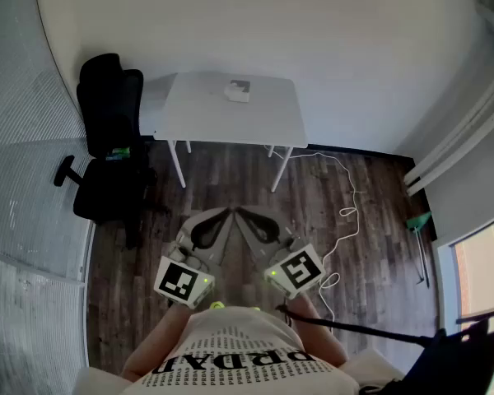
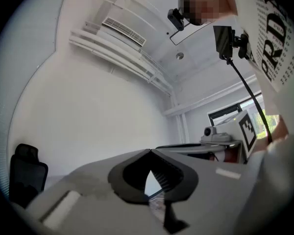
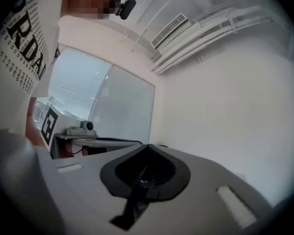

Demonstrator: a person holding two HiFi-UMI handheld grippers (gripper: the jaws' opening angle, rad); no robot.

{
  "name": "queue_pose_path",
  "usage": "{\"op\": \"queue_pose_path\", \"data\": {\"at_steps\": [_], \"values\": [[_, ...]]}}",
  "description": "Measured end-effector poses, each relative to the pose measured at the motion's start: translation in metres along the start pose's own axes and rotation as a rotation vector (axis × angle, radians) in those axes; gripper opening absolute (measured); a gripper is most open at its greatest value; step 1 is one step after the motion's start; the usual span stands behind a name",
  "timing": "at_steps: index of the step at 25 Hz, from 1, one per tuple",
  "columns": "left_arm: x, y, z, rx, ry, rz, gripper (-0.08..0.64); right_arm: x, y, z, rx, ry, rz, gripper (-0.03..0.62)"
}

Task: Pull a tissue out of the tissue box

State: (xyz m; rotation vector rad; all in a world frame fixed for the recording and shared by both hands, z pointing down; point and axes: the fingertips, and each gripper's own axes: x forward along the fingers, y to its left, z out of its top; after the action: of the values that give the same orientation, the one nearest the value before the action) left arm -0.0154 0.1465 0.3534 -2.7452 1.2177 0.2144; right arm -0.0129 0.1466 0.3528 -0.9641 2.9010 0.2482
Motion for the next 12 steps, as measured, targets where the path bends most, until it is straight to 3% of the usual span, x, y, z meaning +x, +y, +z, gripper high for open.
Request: {"op": "queue_pose_path", "data": {"at_steps": [12], "values": [[-0.0002, -0.0006, 0.0059, 0.004, -0.011, -0.001, -0.008, -0.0008, -0.0003, 0.0043, 0.010, -0.021, -0.018, 0.009]]}}
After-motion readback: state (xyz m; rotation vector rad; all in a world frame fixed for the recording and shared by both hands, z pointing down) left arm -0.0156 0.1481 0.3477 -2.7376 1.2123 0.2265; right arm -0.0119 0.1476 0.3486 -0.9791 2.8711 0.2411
